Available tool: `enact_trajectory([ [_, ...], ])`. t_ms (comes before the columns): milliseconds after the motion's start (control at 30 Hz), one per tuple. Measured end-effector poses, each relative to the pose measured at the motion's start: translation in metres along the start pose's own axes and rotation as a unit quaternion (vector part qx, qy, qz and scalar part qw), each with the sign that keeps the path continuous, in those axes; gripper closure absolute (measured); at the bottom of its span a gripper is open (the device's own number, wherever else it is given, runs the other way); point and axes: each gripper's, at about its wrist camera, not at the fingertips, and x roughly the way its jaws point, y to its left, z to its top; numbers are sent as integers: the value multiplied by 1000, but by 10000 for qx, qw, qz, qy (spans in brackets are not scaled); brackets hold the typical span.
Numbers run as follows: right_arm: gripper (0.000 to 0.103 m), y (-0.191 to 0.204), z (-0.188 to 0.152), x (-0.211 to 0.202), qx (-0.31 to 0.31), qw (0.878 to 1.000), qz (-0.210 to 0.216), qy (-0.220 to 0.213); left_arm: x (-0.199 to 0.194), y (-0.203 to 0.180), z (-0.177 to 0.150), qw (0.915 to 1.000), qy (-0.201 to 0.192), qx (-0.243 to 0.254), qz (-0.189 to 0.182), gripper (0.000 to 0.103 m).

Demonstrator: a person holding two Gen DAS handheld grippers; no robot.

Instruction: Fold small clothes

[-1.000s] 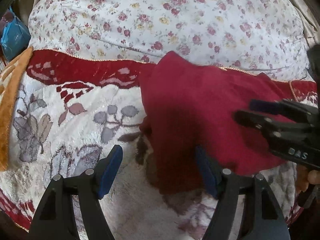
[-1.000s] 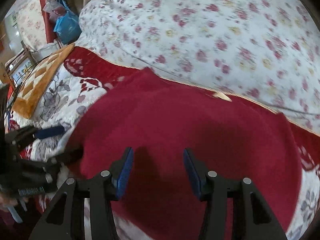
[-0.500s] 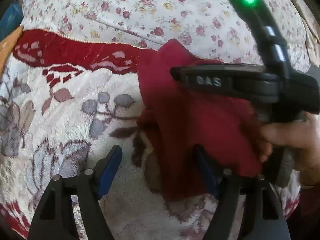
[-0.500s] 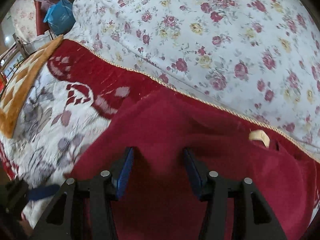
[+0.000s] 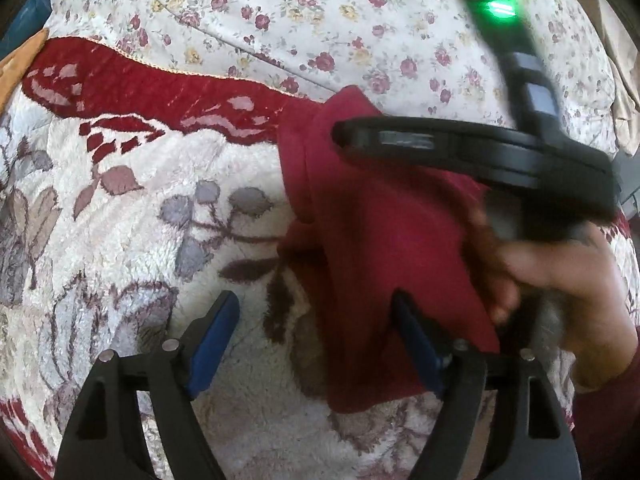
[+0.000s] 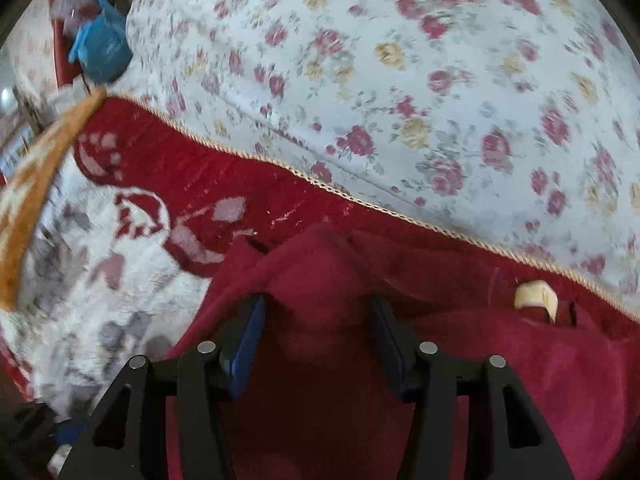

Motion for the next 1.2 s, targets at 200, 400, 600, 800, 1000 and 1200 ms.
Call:
enact_trajectory([
  [200, 25, -7, -39, -52, 87, 9992, 30, -376, 4, 0, -3, 9997, -192, 91, -76, 18],
  [400, 20, -26, -63, -106, 481, 9962, 6, -721, 3, 0, -3, 9993, -302, 126, -162, 17],
  [600, 20, -49, -69, -139, 641, 9961, -261, -543, -7, 5, -8, 9991, -395, 45, -141, 17],
  [800, 19, -68, -75, -176, 662, 9961, -488, -329, -24, 14, -8, 9978, -494, -269, -338, 15],
  [1000, 17, -79, -91, -186, 857, 9954, -386, -210, -31, 10, -8, 9963, -582, -372, -509, 14],
  [1200, 17, -82, -98, -183, 1068, 9940, -232, -112, -23, 10, -11, 9980, -556, -180, -220, 14],
])
